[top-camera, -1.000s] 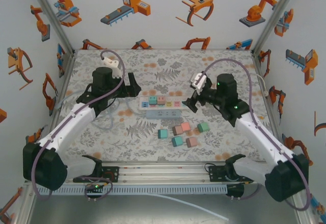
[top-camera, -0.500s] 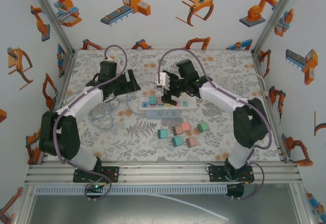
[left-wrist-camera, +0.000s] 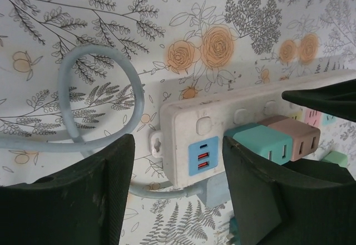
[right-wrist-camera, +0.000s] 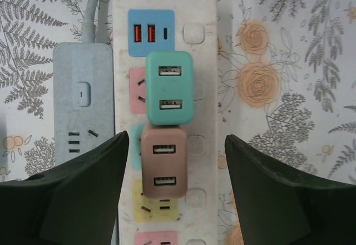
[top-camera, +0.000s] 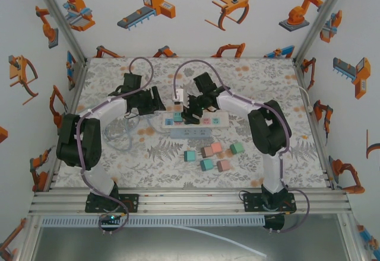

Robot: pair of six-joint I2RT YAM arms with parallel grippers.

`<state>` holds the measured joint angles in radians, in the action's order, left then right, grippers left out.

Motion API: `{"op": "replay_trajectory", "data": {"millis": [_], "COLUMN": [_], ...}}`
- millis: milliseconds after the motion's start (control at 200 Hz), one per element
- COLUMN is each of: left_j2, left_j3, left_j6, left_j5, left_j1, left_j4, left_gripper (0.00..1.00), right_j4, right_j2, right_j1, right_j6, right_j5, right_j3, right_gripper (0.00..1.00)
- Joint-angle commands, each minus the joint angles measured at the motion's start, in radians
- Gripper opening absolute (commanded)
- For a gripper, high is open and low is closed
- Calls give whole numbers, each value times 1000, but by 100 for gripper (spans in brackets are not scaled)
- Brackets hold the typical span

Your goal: Pull the plug off the socket

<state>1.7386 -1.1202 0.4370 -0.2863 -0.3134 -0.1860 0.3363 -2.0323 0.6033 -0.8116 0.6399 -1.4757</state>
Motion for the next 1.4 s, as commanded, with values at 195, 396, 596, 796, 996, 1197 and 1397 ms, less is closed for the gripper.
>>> {"op": "replay_trajectory", "data": {"millis": [195,396,596,796,996,1197,1397], "left_j2": [51,62,77,91,122,136,167], "left_j3": [-14,20,31,37,41,50,33], "left_j6": [27,12,-16,-62,-101,-106,-161], "left_j5": [-83,-119,-122,-92,-151,-90,58], "left_j1": [-12,-25,-42,-53,-64,-71,-103], "left_j4": [27,20,-10,-50,-67,-84,-184], "left_gripper": [51,50,47,41,40,39,37], "right_j4": [34,43,46,55,60,71,87], "right_j2": [-19,-15,-16,-20,-22,-18,-3], "right_j1": [12,15,23,27,31,40,44], "right_j6": [-11,-11,-12,-11,-10,-11,-8], "right_j5": [33,36,42,34,23,22,45], "right_j3": [-37,-44,-48,-56,-60,-67,-99], "right_gripper": [42,36,31,29,29,27,20]}}
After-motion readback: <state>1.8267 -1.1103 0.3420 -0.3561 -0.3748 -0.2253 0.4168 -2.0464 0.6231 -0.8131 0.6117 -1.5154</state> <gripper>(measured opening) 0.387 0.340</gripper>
